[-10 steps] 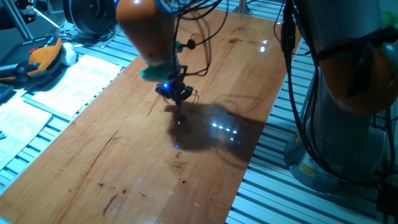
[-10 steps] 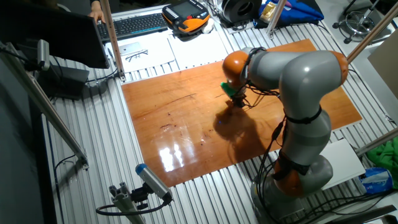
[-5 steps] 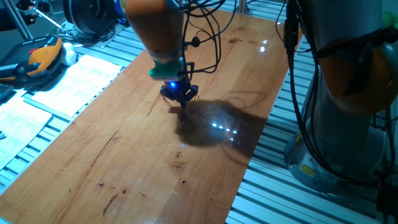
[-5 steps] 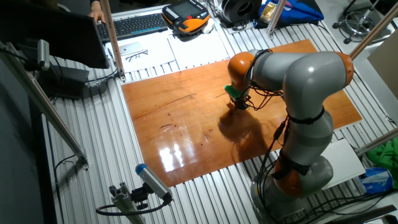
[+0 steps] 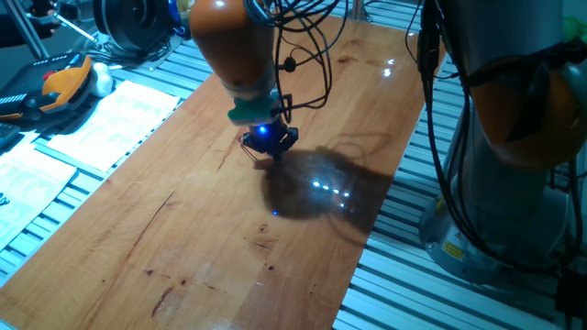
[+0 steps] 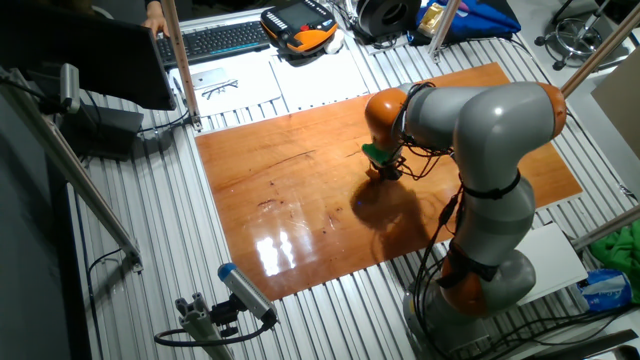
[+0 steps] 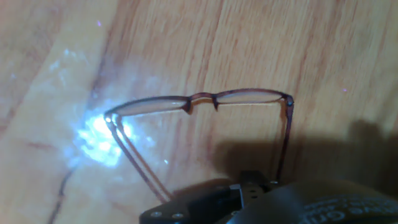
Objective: Unfold the leg of the glasses (with one hand)
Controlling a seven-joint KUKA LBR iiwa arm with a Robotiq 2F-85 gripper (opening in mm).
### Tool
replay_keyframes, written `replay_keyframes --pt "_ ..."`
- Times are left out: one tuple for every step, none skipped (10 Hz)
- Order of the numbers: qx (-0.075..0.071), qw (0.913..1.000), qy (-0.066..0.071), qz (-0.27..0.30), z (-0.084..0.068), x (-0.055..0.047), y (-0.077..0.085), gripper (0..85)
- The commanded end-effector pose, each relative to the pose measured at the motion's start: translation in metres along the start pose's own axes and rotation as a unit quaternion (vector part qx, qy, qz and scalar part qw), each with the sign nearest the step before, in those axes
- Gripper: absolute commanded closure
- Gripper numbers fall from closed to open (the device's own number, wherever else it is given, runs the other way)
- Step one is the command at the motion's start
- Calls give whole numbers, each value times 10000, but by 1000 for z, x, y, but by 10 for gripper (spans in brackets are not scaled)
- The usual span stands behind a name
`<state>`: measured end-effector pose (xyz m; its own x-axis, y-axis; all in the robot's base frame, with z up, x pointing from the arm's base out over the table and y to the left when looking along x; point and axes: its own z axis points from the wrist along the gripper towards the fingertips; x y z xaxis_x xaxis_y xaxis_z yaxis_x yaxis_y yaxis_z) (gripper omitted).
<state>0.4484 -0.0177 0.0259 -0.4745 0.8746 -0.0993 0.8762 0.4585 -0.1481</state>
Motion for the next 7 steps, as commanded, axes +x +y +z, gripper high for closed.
replay_keyframes --pt "28 9999 70 -109 -3 -1 -3 850" --pt "37 9996 146 -238 -5 -1 -7 850" --pt "-49 9994 237 -233 -5 -1 -7 850" --pt "-149 9994 260 -199 -4 -1 -5 850" --pt "-209 9994 244 -145 -1 -1 -2 850" --pt "-248 9994 224 -82 0 -2 3 850" --pt "-319 9992 247 -31 0 -3 6 850"
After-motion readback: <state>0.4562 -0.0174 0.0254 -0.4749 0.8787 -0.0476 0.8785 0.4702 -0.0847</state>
